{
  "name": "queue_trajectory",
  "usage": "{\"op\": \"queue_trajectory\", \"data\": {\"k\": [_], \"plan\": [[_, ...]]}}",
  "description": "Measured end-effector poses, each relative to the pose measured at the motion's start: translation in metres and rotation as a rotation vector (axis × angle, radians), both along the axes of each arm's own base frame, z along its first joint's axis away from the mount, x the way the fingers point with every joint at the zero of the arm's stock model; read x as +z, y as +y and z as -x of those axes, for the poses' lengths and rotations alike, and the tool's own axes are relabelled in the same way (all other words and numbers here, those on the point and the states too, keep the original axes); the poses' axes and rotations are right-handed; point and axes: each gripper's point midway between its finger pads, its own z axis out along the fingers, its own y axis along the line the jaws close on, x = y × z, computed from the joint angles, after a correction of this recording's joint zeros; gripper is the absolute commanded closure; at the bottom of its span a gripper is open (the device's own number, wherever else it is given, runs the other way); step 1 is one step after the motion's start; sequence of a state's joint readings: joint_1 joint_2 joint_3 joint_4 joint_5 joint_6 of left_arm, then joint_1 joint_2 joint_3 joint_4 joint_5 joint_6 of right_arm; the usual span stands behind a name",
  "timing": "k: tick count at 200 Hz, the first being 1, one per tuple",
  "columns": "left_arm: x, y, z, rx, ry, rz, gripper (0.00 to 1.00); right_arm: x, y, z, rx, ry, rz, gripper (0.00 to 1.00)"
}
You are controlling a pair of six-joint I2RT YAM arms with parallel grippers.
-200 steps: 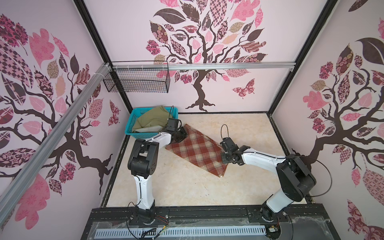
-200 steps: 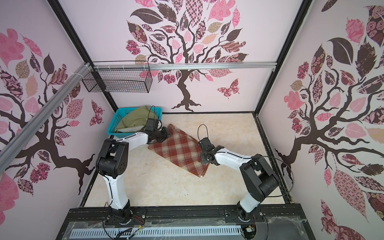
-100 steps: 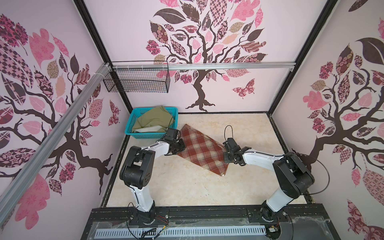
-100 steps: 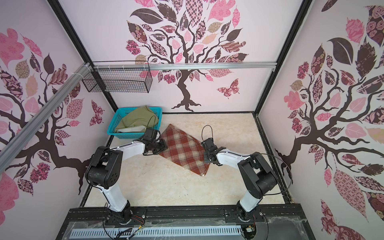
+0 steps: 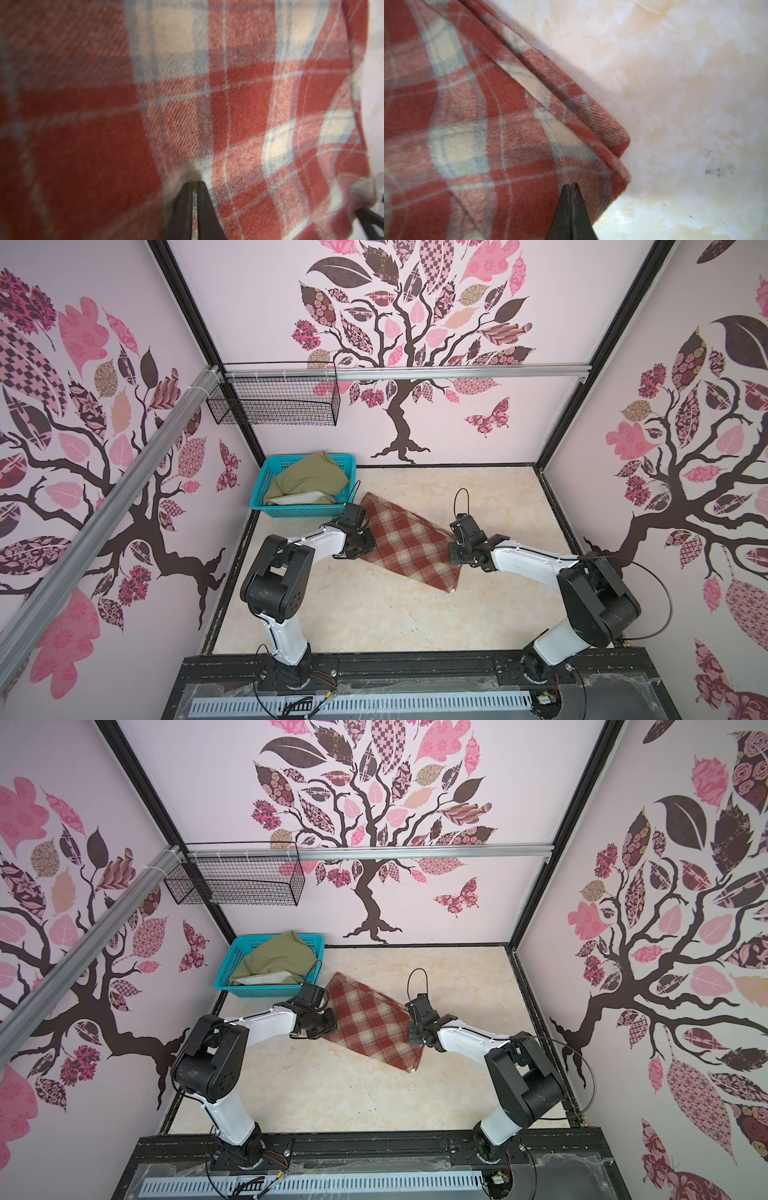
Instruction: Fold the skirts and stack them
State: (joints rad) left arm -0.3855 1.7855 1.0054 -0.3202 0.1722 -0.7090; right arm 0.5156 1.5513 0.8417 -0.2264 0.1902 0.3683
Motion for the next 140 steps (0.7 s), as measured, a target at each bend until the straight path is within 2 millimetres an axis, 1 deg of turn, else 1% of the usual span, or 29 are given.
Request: {"op": "queue_trajectory", "data": {"k": [23,42,63,79,100,112,126,140], "plan": [[-0.001,-0.003,0.011,-0.014,0.007,-0.016,0.9,0.02,0.004,0.001,0.014,-0.034,-0.043,0.95],[-0.002,-0.001,0.023,-0.012,0.018,-0.03,0.9,0.035,0.009,0.004,0.037,-0.054,-0.086,0.95],[-0.002,-0.001,0.042,-0.015,0.031,-0.04,0.9,0.043,0.016,0.011,0.069,-0.049,-0.137,0.95],[-0.003,-0.002,0.06,-0.019,0.044,-0.044,0.91,0.034,0.02,0.022,0.091,-0.011,-0.168,0.96],[-0.001,-0.001,0.079,-0.007,0.057,-0.037,0.91,0.011,0.019,0.044,0.105,0.082,-0.183,0.97],[0.005,0.004,0.087,0.01,0.051,-0.031,0.91,0.002,0.018,0.055,0.111,0.122,-0.186,0.97],[0.017,0.01,0.09,0.031,0.018,-0.034,0.91,-0.005,0.019,0.064,0.12,0.154,-0.184,0.97],[0.036,0.015,0.083,0.051,-0.051,-0.036,0.9,-0.007,0.02,0.069,0.13,0.17,-0.179,0.97]]}}
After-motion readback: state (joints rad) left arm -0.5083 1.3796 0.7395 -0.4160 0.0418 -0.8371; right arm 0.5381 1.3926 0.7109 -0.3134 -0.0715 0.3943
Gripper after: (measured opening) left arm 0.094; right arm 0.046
